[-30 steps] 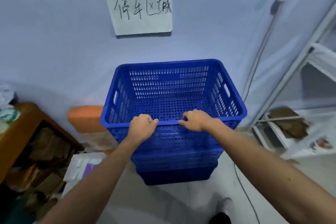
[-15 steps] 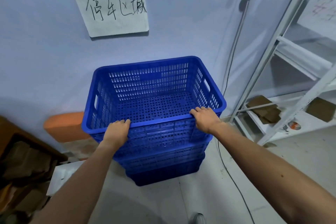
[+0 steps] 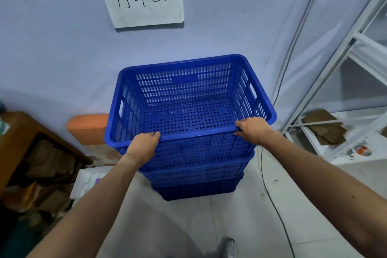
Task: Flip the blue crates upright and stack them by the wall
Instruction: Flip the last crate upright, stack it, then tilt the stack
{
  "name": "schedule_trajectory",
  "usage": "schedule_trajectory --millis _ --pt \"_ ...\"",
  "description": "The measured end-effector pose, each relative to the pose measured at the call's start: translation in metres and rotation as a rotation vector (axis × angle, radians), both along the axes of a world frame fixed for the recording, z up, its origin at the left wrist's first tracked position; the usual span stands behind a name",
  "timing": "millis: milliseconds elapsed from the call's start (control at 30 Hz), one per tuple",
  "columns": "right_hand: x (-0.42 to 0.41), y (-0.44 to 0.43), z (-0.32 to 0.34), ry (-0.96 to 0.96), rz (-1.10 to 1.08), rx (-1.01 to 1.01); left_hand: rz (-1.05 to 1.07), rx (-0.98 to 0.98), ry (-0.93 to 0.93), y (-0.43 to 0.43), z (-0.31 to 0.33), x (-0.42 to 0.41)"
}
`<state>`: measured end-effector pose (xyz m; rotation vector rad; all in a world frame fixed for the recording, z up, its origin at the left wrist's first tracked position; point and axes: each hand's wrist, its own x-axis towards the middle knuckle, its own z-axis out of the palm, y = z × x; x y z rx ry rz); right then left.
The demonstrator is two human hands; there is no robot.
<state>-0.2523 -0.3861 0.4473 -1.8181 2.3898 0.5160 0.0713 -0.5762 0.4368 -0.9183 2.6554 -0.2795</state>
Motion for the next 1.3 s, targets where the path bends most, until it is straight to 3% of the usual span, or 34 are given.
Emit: schedule_trajectory --millis 633,900,1300 --pt "-0.003 0.003 -0.029 -0.067 -0.041 -0.232 0.048 -0.015 0.158 0.001 -0.015 -0.005" --pt "0.010 0.005 -0.038 -0.002 -0.133 -0.293 -0.006 -0.006 0.113 -0.008 -0.013 -0.003" --pt "0.015 0.010 -0.037 0.033 -0.127 -0.367 0.159 0.037 0.173 0.012 -0.008 -0.009"
